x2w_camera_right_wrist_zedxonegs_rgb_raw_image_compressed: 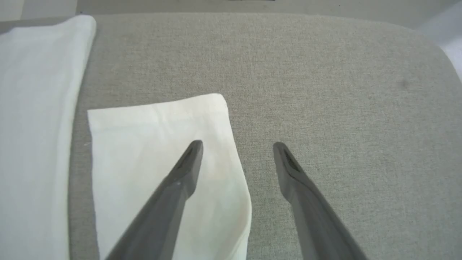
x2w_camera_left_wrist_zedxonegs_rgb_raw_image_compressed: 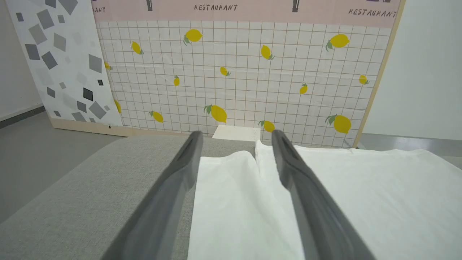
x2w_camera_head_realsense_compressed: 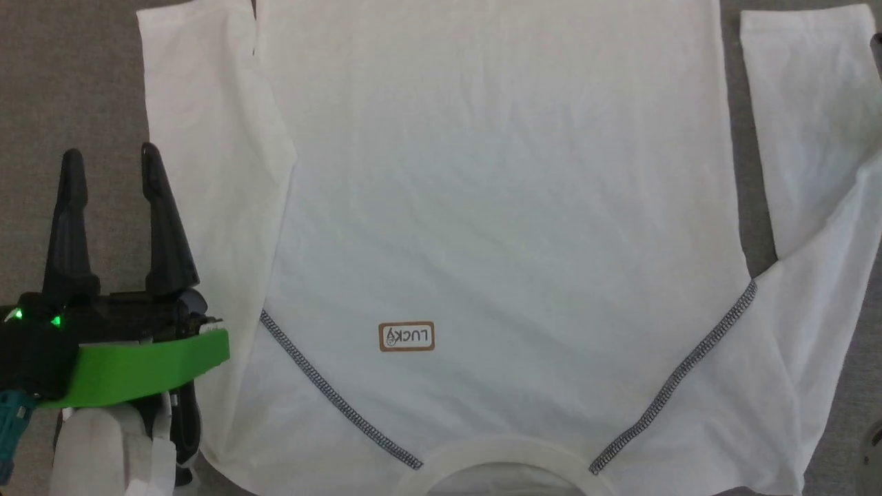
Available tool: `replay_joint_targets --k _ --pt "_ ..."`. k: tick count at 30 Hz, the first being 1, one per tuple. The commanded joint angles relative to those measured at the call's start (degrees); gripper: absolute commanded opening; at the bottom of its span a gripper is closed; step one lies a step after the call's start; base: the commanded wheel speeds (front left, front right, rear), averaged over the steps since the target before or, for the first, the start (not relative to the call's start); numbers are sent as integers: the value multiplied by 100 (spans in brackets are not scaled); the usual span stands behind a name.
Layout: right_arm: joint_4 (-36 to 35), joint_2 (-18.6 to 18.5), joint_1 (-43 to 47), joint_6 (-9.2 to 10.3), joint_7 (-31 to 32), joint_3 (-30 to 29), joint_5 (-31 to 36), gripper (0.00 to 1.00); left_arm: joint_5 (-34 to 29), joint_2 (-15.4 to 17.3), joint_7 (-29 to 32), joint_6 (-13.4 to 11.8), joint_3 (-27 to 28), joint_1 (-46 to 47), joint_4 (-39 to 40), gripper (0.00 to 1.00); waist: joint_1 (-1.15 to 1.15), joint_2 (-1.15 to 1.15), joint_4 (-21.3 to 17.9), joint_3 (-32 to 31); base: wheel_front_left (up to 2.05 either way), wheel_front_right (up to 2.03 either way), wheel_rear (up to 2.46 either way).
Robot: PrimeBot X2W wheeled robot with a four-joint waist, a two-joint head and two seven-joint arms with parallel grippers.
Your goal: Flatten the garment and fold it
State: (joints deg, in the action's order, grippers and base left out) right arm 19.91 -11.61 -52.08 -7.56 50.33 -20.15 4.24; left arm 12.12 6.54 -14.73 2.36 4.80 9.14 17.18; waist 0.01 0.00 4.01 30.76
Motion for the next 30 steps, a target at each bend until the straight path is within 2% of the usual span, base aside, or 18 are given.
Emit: replay_joint_targets --k 1,8,9,11,19,24,30 --pt "47 -102 -109 8 55 79 110 100 -50 -64 -26 49 50 138 24 100 -1 0 196 504 0 0 0" --pt "275 -270 -176 8 333 313 88 100 -87 -234 -27 189 218 118 -14 100 -1 0 244 601 0 0 0" --pt "304 -260 -159 8 433 275 76 43 -92 -251 -27 206 239 112 -39 100 -1 0 239 579 0 0 0" --pt "300 -258 -139 8 527 238 1 0 -91 -276 -27 235 284 115 -85 100 -1 0 229 517 0 0 0" --pt "-290 -390 205 8 -29 -455 -794 0 -115 -334 -27 335 364 150 -272 100 -1 0 114 -27 0 0 0" --pt "-551 -799 855 8 -228 -1090 -1291 0 -168 -351 -27 328 437 -29 -417 100 -1 0 -51 -609 0 0 0" --pt "-569 -1278 1784 8 -315 -1734 -1570 0 -125 -363 -27 243 552 -440 -470 100 -1 0 -338 -1357 0 0 0"
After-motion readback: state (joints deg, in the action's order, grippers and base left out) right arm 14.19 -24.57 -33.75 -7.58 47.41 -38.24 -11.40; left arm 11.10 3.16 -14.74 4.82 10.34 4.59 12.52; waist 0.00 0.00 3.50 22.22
